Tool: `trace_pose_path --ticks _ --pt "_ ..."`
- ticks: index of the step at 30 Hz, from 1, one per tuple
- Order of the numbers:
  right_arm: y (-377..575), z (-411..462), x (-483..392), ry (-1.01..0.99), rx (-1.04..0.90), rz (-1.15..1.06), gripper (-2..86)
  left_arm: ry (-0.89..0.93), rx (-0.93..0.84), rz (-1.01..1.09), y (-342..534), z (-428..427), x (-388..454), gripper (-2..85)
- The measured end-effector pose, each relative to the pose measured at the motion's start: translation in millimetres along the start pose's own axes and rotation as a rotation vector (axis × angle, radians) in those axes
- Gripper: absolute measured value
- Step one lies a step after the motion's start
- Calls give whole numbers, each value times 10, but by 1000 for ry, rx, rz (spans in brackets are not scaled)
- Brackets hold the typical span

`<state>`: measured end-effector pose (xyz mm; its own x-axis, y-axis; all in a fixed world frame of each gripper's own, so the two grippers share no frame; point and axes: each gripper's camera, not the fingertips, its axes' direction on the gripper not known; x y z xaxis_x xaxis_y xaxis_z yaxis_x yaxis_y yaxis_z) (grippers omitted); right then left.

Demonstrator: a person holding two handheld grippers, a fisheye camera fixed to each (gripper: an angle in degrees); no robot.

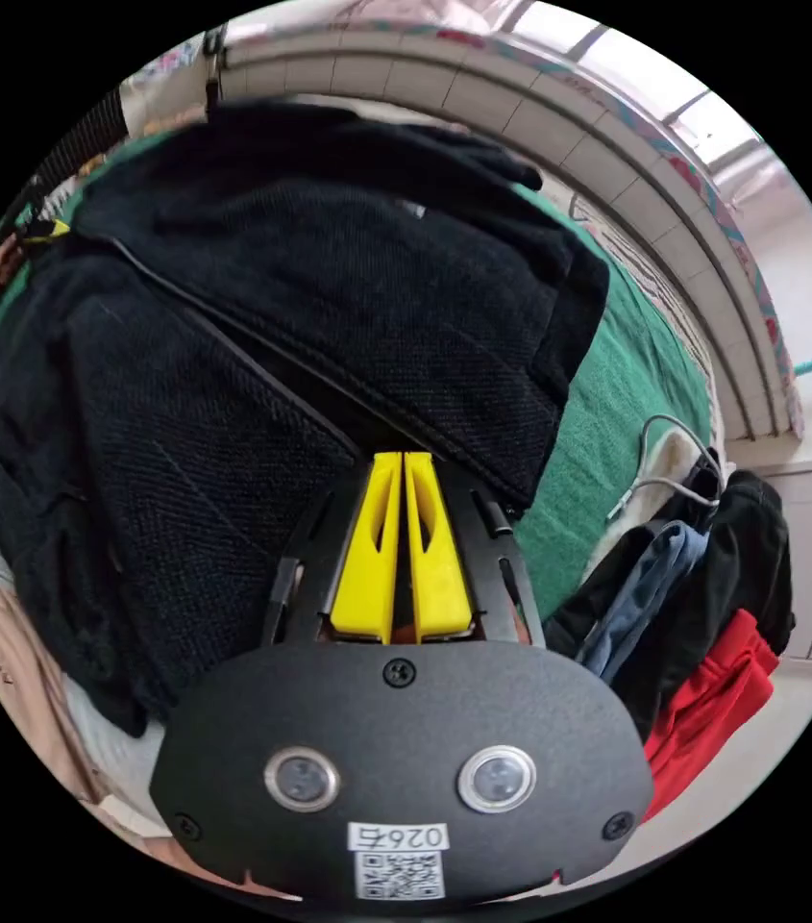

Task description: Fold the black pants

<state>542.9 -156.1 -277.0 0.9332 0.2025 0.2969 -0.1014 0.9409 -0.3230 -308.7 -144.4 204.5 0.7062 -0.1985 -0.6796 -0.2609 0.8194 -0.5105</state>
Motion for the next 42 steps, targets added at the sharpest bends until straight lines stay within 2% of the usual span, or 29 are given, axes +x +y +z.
trace_pose_path --ticks 1,4,6,8,9,11,14,16,17,19,21,23,24,25,26,27,29,32,36,39,42 --pt "57 30 -12 50 20 -19 -12 -50 -121 -25 -38 201 8 -9" --pt "238 -190 156 116 40 31 -14 -40 13 18 96 -183 256 -9" --pt "420 -450 262 141 161 73 -14 -33 171 130 291 -562 586 -10" --pt "788 -1017 335 214 453 148 -14 -27 468 329 727 -1154 1200 -10" --pt "910 -1180 336 234 545 172 -14 -20 549 389 876 -1285 1372 -10" --pt "1443 -1734 314 289 901 281 -13 26 829 625 1540 -1680 2032 -9" --pt "2016 -2062 346 183 1217 424 -13 160 1072 918 2332 -1925 2651 -7" --pt "2127 -2112 415 63 1215 385 -13 261 1211 1019 2704 -2012 2876 -1" --pt "2113 -2097 484 8 1127 383 -13 346 1221 1056 2812 -2082 2985 9" --pt "2045 -1985 604 3 979 413 -12 431 1146 1112 2832 -2179 3128 6" --pt "2011 -1777 744 29 858 450 -9 359 1074 1128 2784 -2211 3219 6" --pt "1986 -1370 1031 40 647 542 -2 89 1069 990 2626 -2121 3126 59" --pt "1985 -1257 1110 35 594 558 4 16 1062 946 2562 -2072 3068 90" --pt "1989 -1038 1272 22 488 588 16 -88 1009 849 2388 -1956 2907 152" --pt "2011 -844 1441 -2 402 617 30 -137 915 752 2159 -1826 2705 161" --pt "2027 -762 1523 -16 372 629 37 -153 853 698 2028 -1765 2606 166" --pt "2092 -485 1814 -60 286 671 46 -353 516 514 1493 -1530 2356 152" --pt "2150 -204 2107 -147 234 696 53 -503 371 409 1205 -1370 2175 162" --pt "2162 104 2442 -279 223 711 65 -480 260 338 907 -1294 2051 209" --pt "2157 363 2690 -337 186 759 80 -526 139 318 651 -1130 2055 207" --pt "2085 635 2810 -381 104 765 90 -614 -87 341 382 -764 2101 175"
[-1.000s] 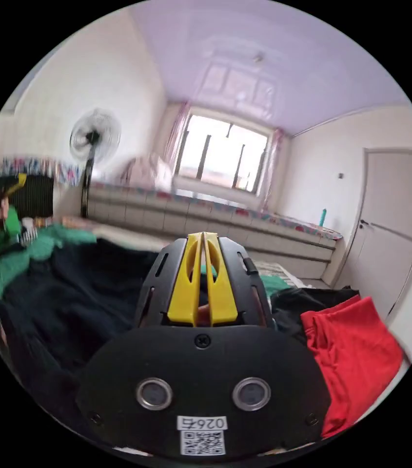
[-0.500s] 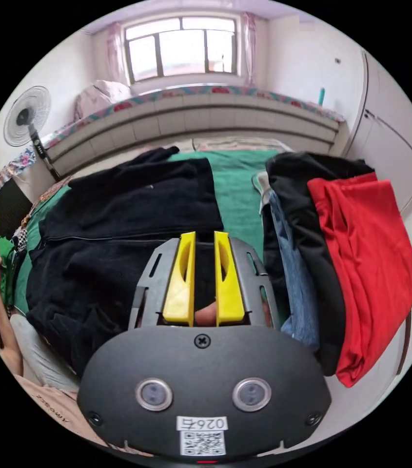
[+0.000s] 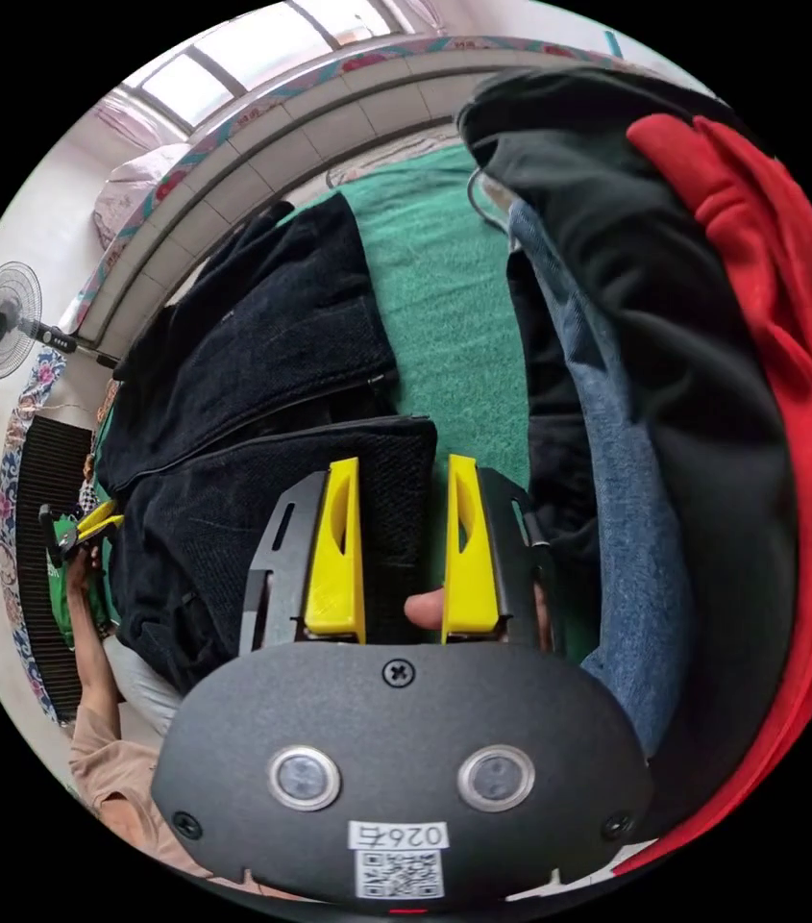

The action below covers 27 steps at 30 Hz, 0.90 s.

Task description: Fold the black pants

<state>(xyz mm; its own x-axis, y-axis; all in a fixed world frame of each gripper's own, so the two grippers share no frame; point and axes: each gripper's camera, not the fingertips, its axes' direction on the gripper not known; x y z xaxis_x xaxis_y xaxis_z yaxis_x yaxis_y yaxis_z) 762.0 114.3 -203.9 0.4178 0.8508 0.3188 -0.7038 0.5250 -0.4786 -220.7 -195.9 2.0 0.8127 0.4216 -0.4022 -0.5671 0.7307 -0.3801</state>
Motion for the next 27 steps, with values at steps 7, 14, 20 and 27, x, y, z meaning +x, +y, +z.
trace_pose_path --ticks 7,14,20,27 --pt "-56 32 -193 143 -12 -82 4 12 -54 102 -310 -250 79 116" --pt "41 -116 -421 136 31 -128 -11 30 16 0 -415 -319 -342 134" --pt "263 -366 -698 98 62 -204 -12 102 -69 173 -397 -655 -302 61" --pt "653 -847 -1072 95 243 -237 -13 56 90 270 118 -1274 -246 58"
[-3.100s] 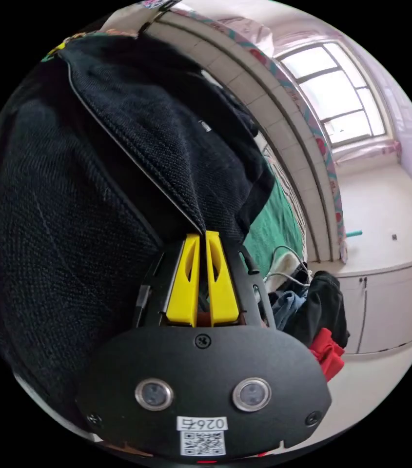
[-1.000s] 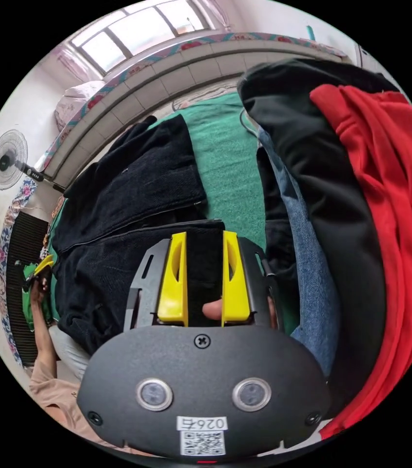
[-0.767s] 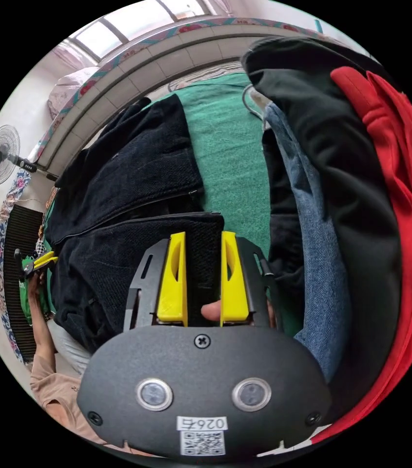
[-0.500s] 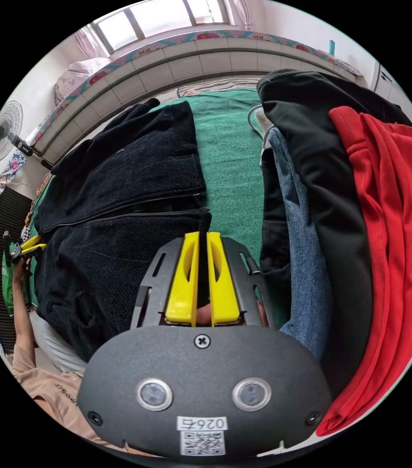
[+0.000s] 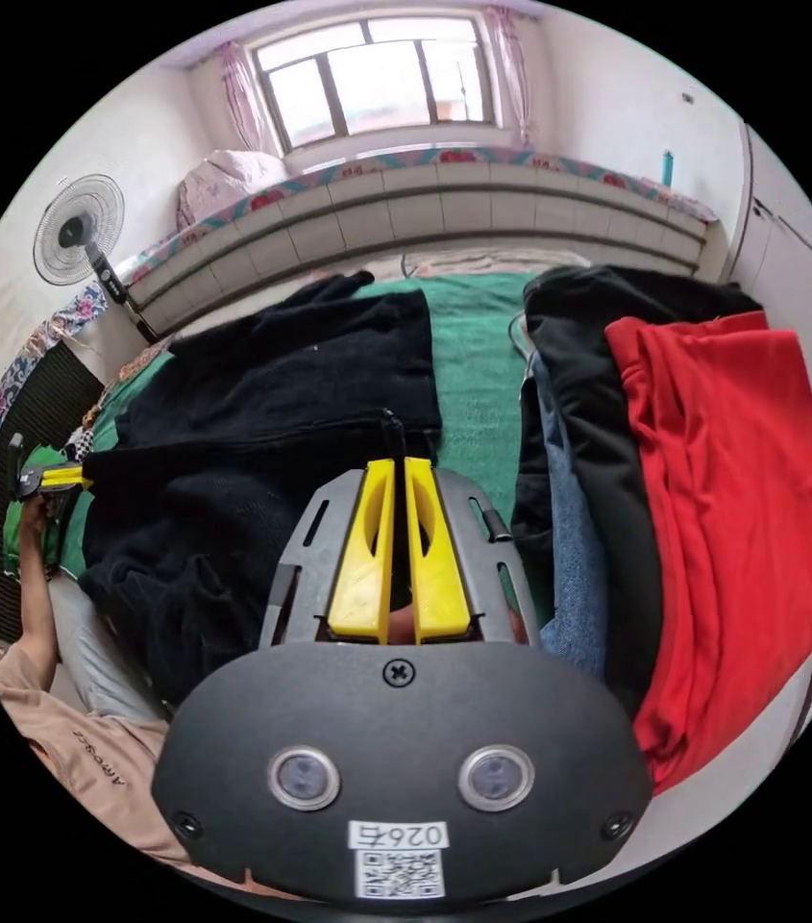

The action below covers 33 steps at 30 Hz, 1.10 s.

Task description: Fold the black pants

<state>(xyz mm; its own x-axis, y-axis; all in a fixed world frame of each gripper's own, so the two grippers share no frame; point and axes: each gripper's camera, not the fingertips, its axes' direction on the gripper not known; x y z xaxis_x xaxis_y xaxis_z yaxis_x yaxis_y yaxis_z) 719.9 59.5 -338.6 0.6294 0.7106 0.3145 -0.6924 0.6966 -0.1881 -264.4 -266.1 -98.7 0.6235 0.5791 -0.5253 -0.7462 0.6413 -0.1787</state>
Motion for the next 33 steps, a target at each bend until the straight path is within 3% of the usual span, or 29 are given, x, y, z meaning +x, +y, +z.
trace_pose_path --ticks 5,8,15,20,23,25,29,31,33 --pt "109 -461 -424 64 278 -7 -13 3 162 -168 342 -261 -366 57" --pt "11 -452 -722 171 319 -38 -13 18 213 -261 401 -247 -595 57" --pt "-593 232 -1362 332 202 -121 -12 -51 15 -328 152 176 -894 59" --pt "-804 1080 -1881 687 -14 -255 -3 -78 -290 -397 64 593 -1203 82" --pt "-754 1207 -2039 854 -6 -326 -8 -22 -180 -517 228 306 -1422 4" --pt "-781 1059 -2084 837 56 -296 -10 -40 -60 -578 373 63 -1488 -4" --pt "-928 749 -2040 517 97 -170 -13 38 275 -503 517 -201 -1447 -9" --pt "-981 831 -2038 396 39 -185 -13 153 308 -410 433 -14 -1402 -9" --pt "-1033 1083 -2047 372 -90 -223 -14 222 167 -374 274 384 -1426 -9"
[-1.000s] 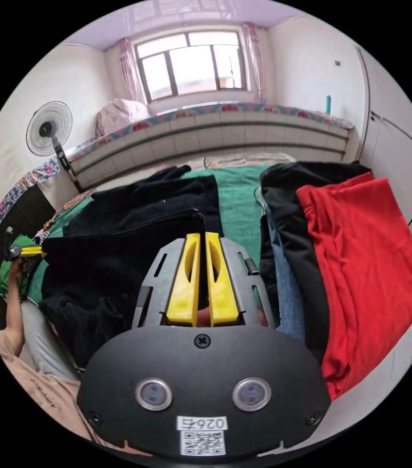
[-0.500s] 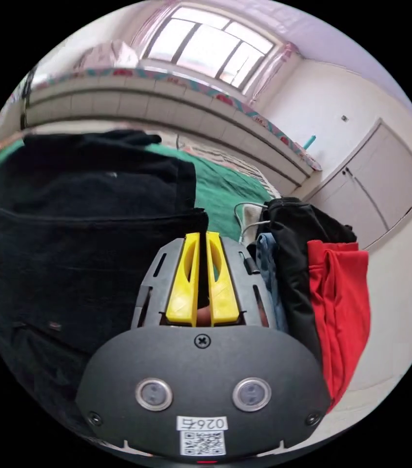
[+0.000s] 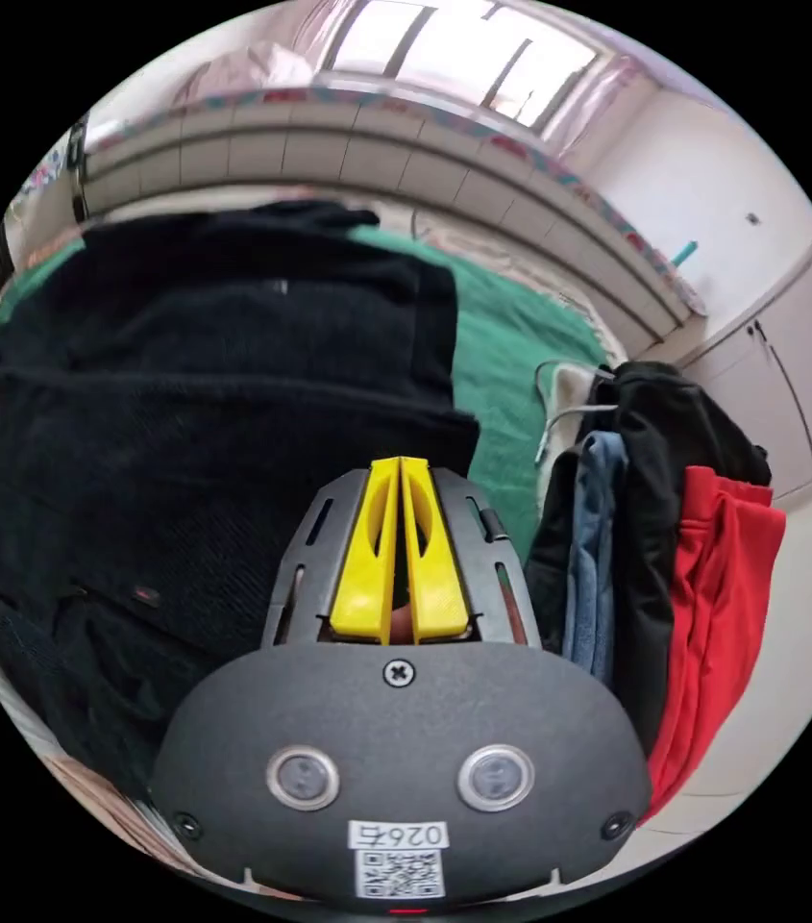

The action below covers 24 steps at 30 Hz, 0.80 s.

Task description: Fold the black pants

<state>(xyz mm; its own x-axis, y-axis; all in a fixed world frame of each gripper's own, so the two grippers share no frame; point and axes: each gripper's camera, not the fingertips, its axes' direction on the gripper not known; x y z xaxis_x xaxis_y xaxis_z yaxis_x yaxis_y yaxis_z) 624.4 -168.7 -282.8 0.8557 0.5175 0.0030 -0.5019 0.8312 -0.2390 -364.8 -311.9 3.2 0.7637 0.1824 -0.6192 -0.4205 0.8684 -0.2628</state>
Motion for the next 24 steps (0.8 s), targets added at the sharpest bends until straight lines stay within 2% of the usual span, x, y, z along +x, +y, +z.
trace_pose_path --ticks 2,6,9,12,14,17,19,22,24 --pt "-38 417 -125 75 -184 -105 -13 -109 -327 3 -88 670 -163 -9" --pt "-73 405 25 116 -186 -46 -13 -12 -243 -65 -35 438 -387 -9" --pt "-72 247 213 65 -97 49 -13 -2 -128 -44 39 159 -369 -9" --pt "-76 121 342 -42 -41 101 -14 38 41 79 70 -151 -88 -9" --pt "-65 2 382 -152 6 98 -13 159 136 284 119 -283 292 -10" --pt "-8 -211 367 -280 72 43 -13 370 151 523 171 -343 773 -10" --pt "58 -325 320 -390 86 -20 -13 426 118 621 185 -359 1028 -10" --pt "215 -505 202 -519 92 -128 -8 384 63 704 244 -376 1375 -9" --pt "302 -615 133 -523 97 -186 6 340 24 726 299 -377 1542 -8"
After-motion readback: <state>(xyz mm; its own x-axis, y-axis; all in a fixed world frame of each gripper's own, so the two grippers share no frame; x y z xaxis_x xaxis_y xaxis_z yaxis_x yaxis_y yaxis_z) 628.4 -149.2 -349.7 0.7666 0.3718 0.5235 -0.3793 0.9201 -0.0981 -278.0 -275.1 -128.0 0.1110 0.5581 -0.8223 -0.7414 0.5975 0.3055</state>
